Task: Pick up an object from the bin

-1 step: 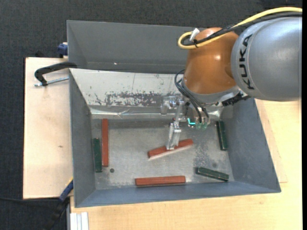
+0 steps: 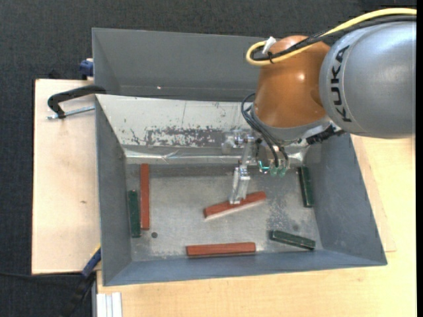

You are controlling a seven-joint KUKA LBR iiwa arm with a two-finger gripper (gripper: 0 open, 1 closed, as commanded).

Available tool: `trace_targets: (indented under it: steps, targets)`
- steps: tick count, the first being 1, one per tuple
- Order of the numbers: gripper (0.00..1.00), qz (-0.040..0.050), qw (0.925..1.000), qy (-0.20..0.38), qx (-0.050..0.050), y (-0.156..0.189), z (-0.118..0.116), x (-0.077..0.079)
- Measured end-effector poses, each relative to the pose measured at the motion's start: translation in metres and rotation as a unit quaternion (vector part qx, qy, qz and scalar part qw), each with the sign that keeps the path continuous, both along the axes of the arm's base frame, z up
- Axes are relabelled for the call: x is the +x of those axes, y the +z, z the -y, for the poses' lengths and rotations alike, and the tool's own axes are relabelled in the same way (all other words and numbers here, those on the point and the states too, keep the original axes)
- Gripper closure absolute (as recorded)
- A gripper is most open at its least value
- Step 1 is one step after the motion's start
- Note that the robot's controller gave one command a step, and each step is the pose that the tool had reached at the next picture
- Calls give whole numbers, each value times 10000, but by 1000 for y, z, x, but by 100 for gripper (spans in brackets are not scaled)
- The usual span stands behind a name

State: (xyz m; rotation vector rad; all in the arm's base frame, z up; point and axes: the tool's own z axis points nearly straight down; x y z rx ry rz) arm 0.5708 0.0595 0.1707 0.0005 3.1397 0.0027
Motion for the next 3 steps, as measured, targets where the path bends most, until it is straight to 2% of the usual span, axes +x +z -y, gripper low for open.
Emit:
trace_targets:
  steps: [1,2,3]
  targets:
    - [100,-6,10000,35,0,-95,13,-53]
    - [100,-5,10000,34,0,-95,13,-53]
    - [100,19,9984,567,-5,50,17,-60]
